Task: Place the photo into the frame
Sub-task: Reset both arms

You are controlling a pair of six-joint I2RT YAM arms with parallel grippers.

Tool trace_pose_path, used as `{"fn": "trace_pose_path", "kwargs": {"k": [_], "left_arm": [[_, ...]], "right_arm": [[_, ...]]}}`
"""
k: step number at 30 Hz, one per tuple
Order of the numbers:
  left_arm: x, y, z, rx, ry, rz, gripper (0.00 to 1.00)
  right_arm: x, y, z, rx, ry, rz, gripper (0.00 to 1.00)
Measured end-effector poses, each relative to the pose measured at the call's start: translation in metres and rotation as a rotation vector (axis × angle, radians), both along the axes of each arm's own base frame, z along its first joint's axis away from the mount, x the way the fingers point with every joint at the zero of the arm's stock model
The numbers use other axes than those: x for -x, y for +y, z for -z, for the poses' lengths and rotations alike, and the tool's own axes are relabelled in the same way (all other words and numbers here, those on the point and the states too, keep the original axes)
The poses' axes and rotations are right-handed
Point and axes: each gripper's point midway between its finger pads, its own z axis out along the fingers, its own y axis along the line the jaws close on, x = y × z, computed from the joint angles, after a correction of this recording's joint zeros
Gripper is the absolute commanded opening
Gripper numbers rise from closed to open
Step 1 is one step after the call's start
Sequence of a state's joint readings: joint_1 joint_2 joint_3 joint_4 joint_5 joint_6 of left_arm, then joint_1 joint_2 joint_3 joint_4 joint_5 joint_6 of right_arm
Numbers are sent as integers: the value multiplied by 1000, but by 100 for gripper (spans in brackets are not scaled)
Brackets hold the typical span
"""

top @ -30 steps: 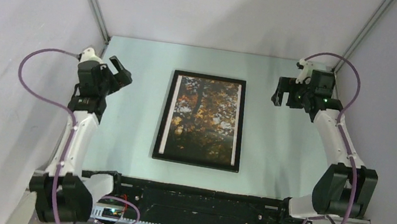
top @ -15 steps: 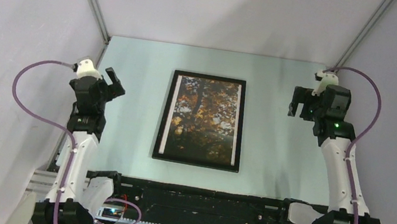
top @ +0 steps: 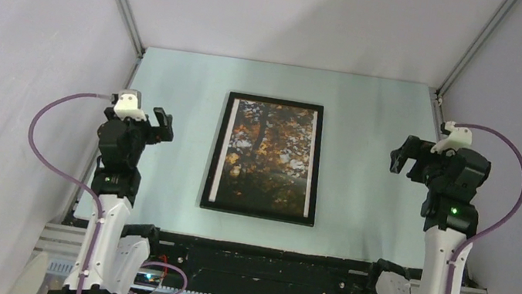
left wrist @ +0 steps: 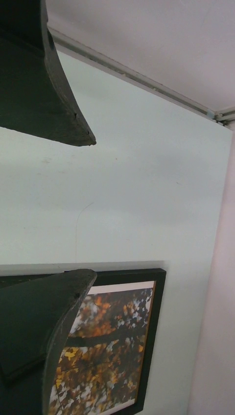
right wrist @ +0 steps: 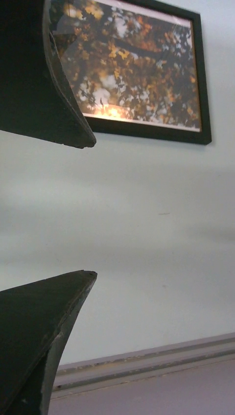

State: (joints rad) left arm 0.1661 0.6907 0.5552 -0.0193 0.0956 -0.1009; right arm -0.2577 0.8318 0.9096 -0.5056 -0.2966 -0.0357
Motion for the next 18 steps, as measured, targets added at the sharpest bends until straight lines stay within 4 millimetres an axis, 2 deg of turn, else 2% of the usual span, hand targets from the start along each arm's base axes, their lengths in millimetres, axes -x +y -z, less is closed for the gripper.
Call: {"fn": "trace_pose_path", "kwargs": {"k": [3,9,13,18], "left_arm": [[-1,-2,-2,-30,-13,23,100],[5,-4,3,-66,-31,44,100],[8,-4,-7,-96,-69,46,100],[11,1,-16,-128,-103,21,100]], "right_arm": [[5,4,-6,14,-42,-29,100],[7,4,4,48,-43,-55,99],[5,3,12,57,-26,-62,99],[4,2,12,75,-31,-70,99]]}}
